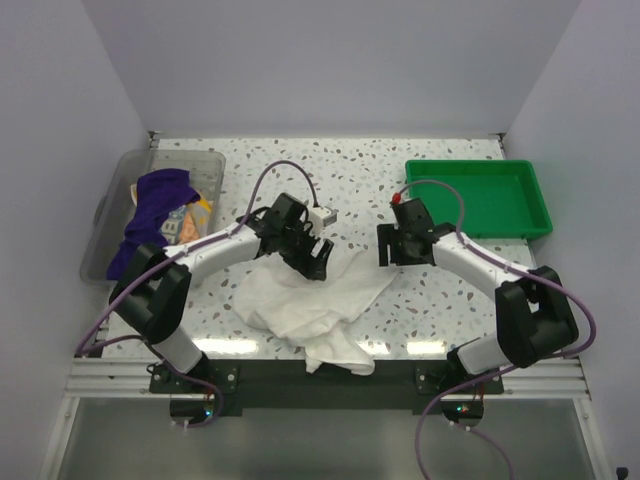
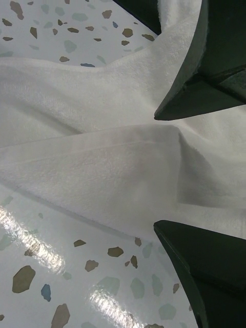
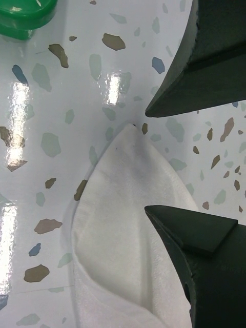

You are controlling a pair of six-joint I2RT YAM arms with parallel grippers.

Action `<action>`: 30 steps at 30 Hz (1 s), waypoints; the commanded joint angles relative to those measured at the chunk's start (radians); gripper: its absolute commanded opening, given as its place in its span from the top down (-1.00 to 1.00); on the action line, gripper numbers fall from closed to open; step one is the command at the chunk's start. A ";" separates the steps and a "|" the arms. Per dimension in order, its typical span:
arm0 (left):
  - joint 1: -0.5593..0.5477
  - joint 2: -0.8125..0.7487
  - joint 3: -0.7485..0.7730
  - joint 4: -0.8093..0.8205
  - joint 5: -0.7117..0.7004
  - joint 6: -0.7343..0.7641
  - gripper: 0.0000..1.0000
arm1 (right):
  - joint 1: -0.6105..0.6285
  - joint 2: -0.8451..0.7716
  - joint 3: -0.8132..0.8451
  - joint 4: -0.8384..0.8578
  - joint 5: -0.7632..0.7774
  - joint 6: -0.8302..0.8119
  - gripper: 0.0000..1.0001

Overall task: Fold and stack the towels
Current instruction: Flatten out the crumpled towel

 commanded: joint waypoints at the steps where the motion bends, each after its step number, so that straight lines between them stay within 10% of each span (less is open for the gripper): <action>1: 0.005 0.006 0.040 -0.054 0.047 0.016 -0.68 | -0.005 -0.042 -0.013 0.013 -0.009 -0.011 -0.46; 11: 0.004 0.006 0.013 -0.102 0.038 -0.010 -0.62 | -0.006 -0.039 -0.011 0.016 -0.012 -0.011 -0.47; 23: 0.005 -0.060 -0.008 -0.060 0.091 0.006 0.17 | -0.006 -0.024 0.007 0.004 0.009 -0.021 -0.47; 30: 0.004 -0.072 -0.029 -0.076 0.049 0.025 -0.04 | -0.006 -0.008 0.015 0.005 0.011 -0.026 -0.47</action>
